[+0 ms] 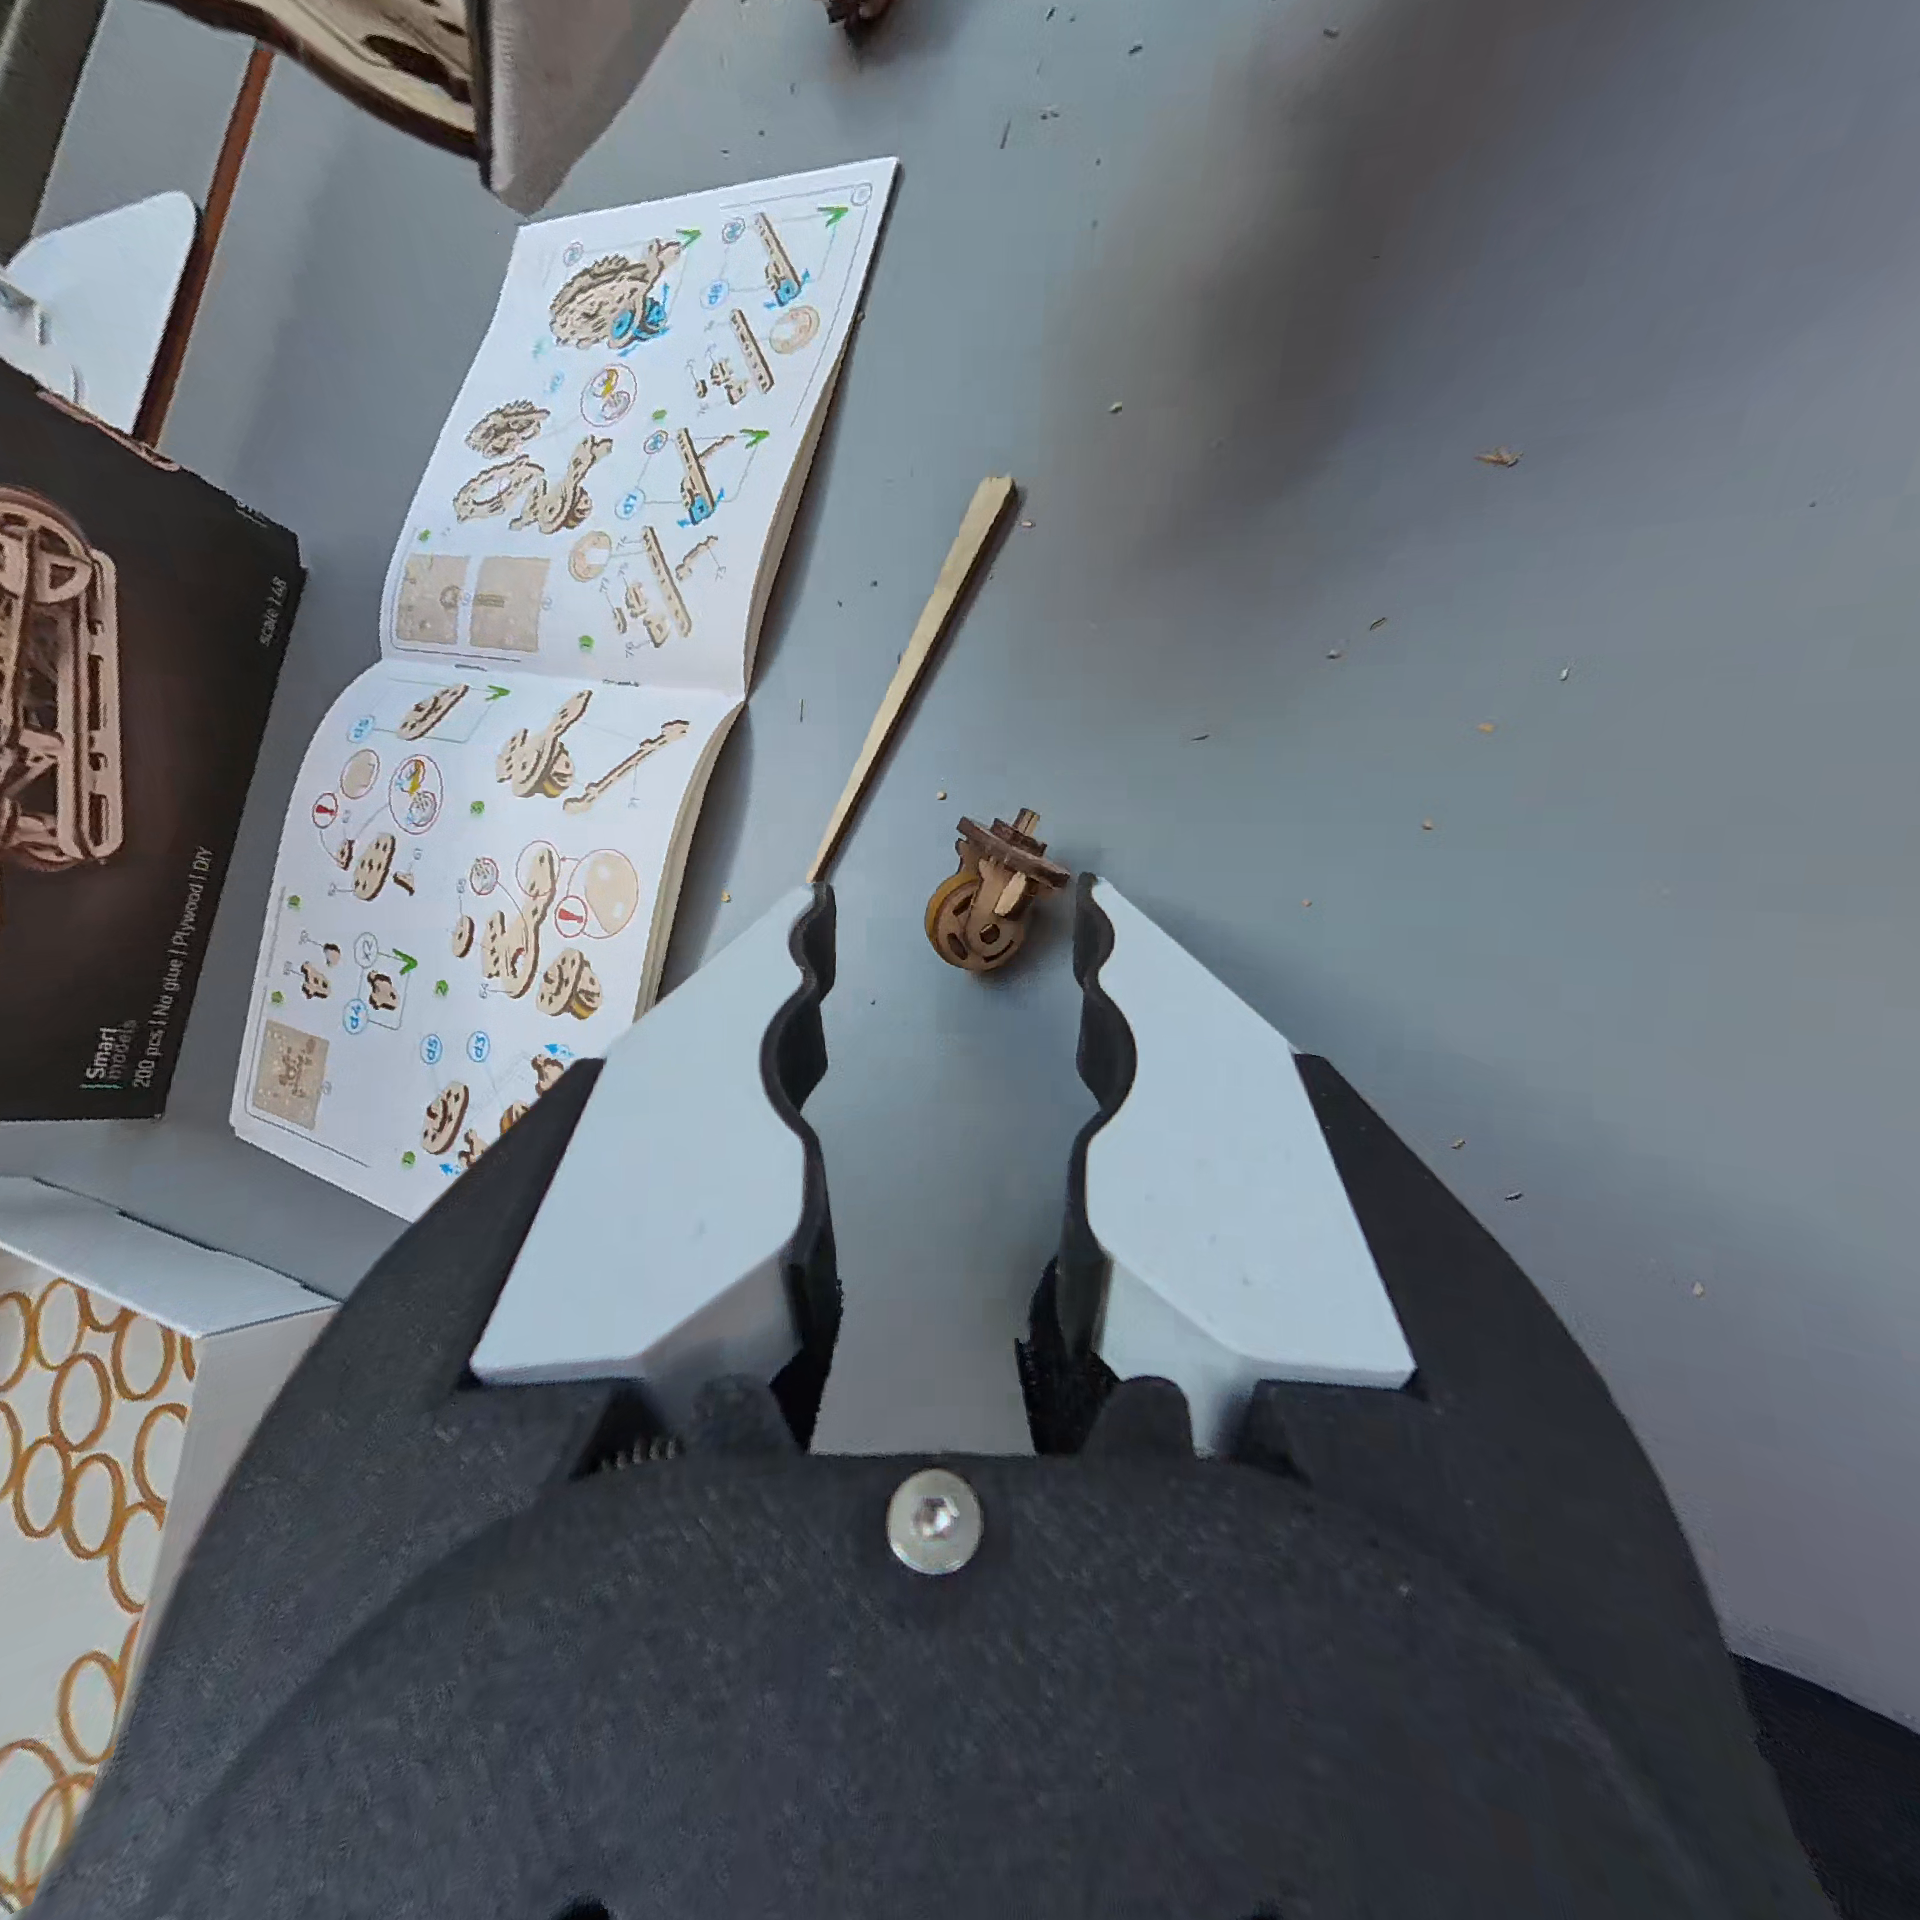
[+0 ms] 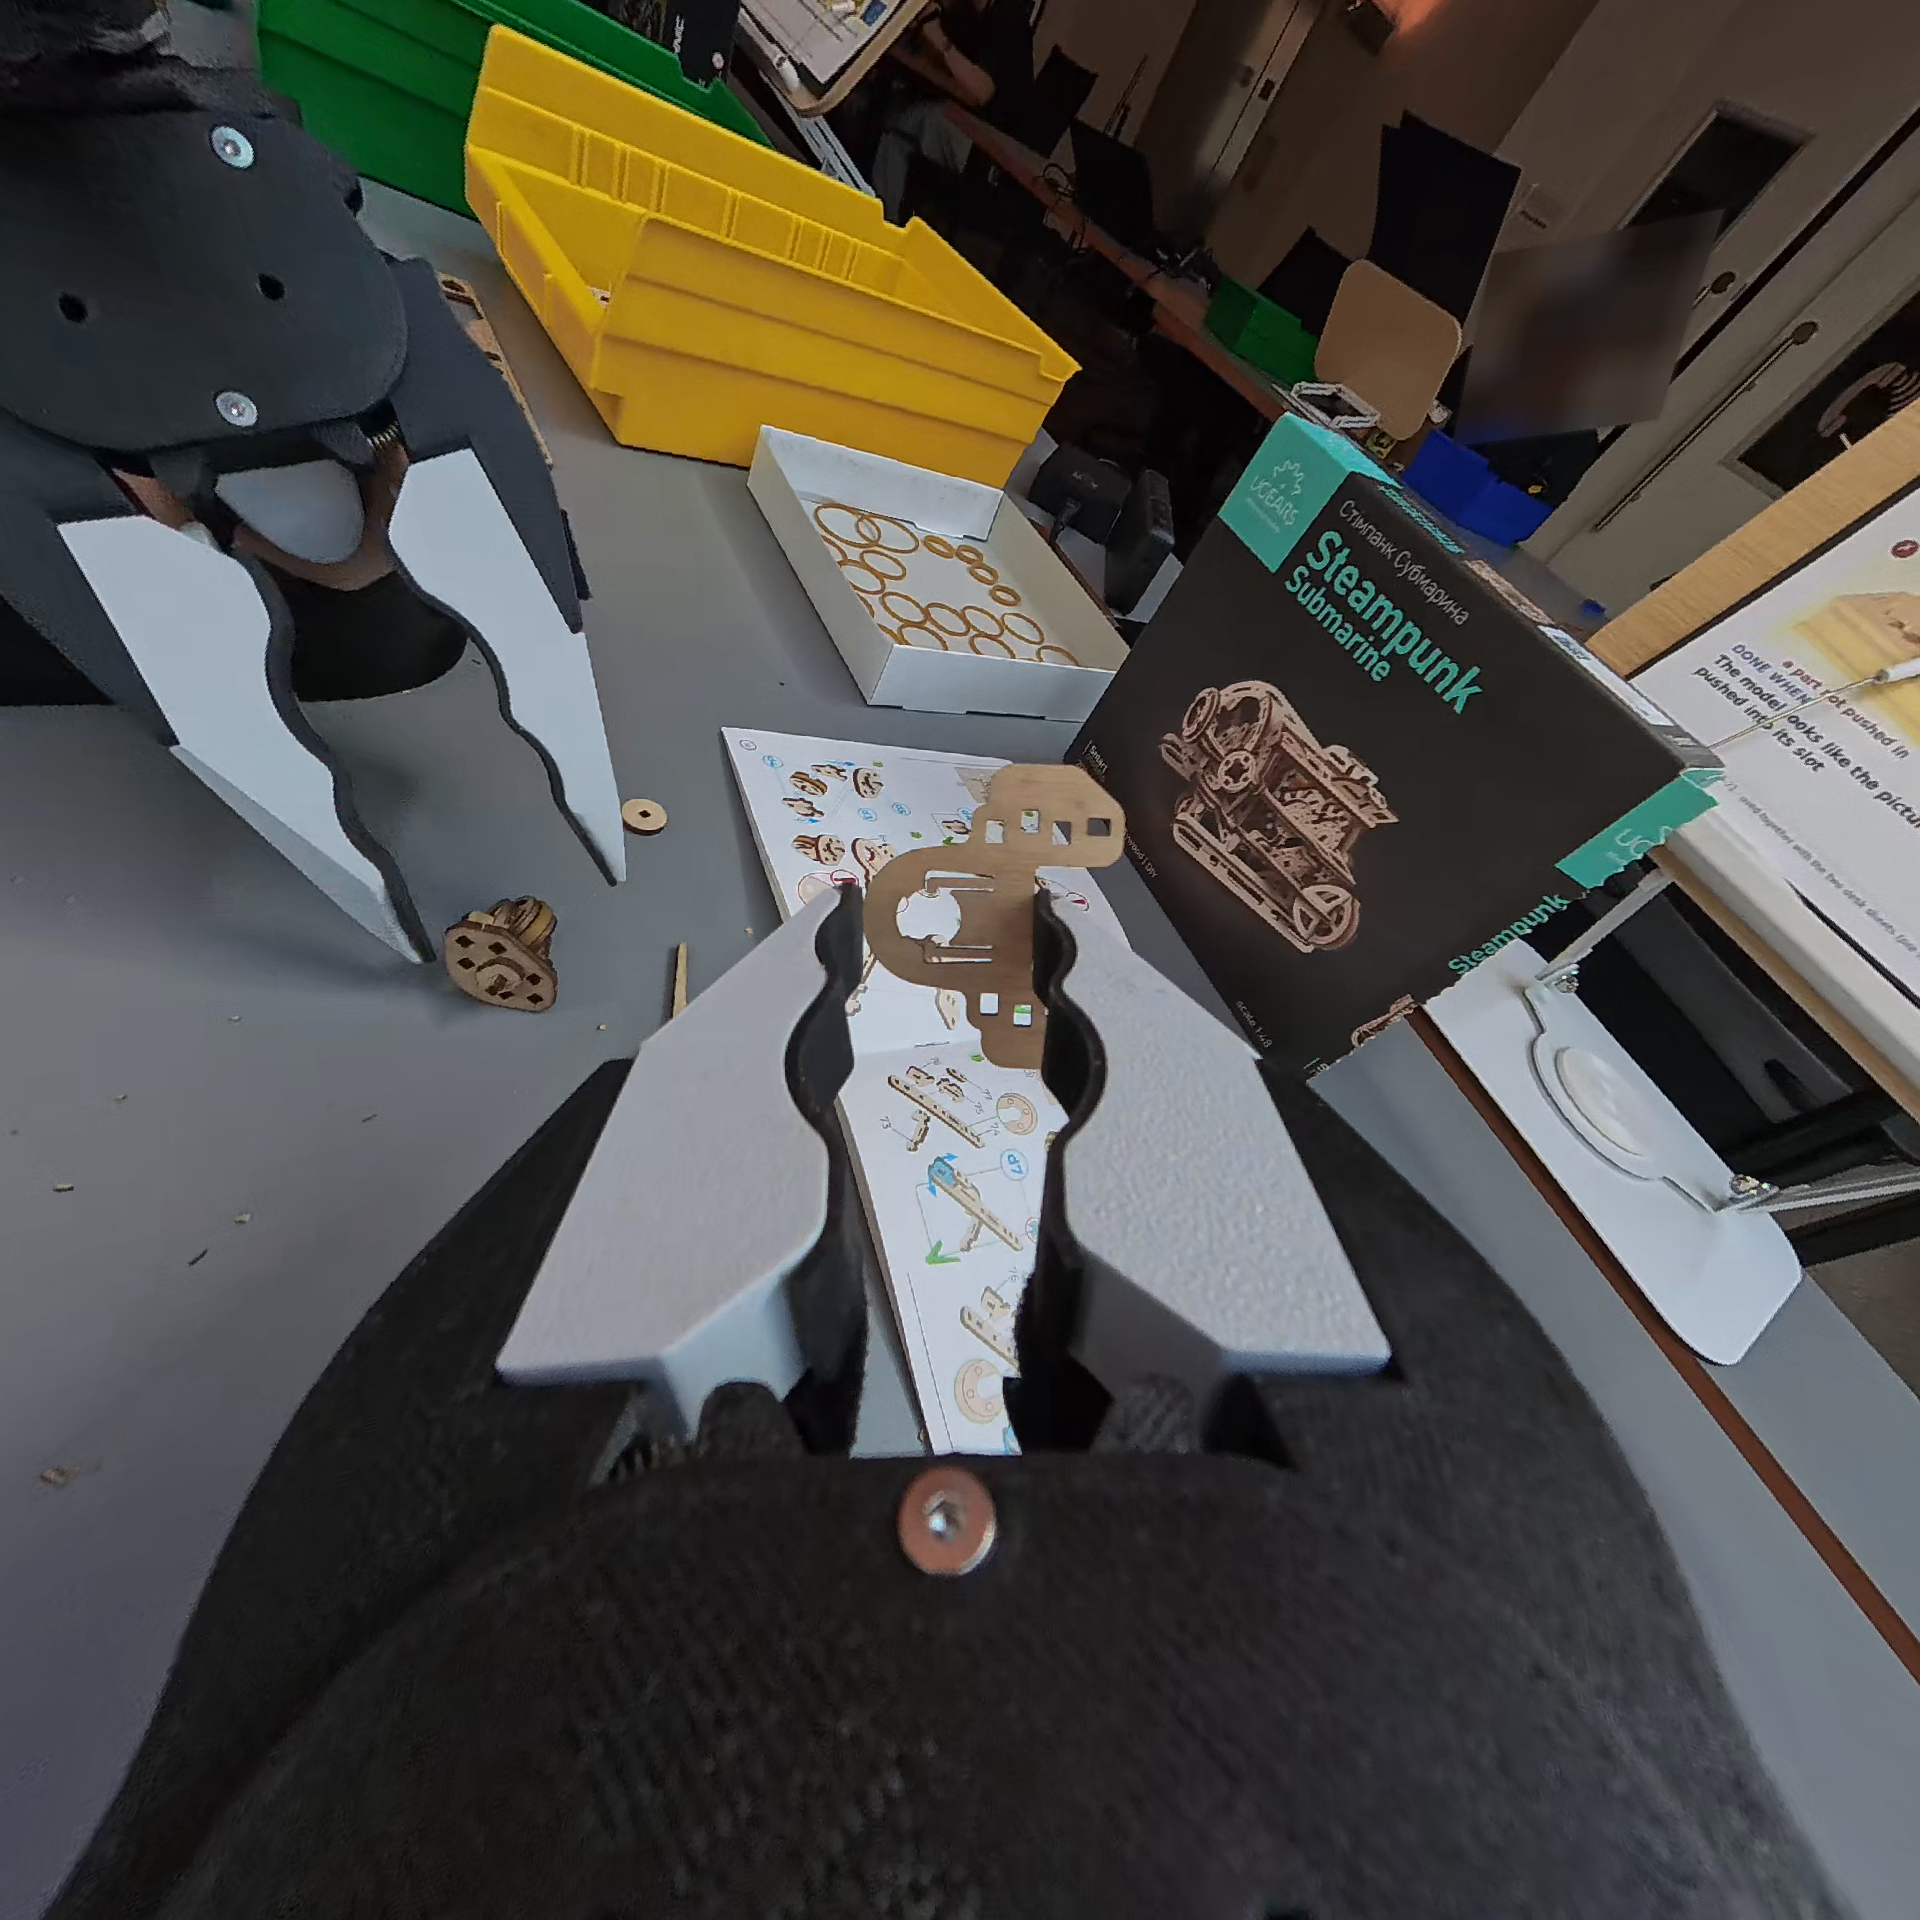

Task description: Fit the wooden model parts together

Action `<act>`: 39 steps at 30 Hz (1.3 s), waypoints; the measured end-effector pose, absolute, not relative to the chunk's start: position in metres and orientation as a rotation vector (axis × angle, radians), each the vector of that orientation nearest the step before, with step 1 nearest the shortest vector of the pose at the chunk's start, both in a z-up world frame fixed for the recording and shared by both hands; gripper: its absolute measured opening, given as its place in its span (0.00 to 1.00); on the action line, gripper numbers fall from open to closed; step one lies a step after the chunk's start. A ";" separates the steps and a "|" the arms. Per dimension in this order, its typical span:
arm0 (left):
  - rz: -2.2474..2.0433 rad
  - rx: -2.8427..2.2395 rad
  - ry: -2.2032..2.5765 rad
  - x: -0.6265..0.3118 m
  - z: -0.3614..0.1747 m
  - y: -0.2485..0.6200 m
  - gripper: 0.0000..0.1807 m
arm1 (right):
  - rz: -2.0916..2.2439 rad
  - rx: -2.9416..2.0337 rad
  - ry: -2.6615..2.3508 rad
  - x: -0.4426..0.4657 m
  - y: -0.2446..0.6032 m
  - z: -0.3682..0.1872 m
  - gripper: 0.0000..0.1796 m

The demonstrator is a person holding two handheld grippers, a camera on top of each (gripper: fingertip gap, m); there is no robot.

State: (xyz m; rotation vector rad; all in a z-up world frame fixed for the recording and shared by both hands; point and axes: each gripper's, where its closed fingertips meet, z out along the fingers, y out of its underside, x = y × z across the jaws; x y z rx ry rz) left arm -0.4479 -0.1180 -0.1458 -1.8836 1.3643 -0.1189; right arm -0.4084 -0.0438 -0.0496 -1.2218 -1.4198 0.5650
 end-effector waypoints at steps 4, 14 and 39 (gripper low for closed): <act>-0.084 -1.824 1.451 -0.440 -0.153 -0.119 0.20 | 0.592 -1.237 -1.408 -0.406 -0.040 -0.049 0.17; -0.077 -1.806 1.425 -0.449 -0.157 -0.112 0.11 | 0.678 -1.300 -1.384 -0.404 -0.031 -0.055 0.17; -0.311 -1.854 1.245 -0.436 -0.100 -0.084 0.09 | 0.586 -1.260 -1.452 -0.407 -0.033 -0.062 0.17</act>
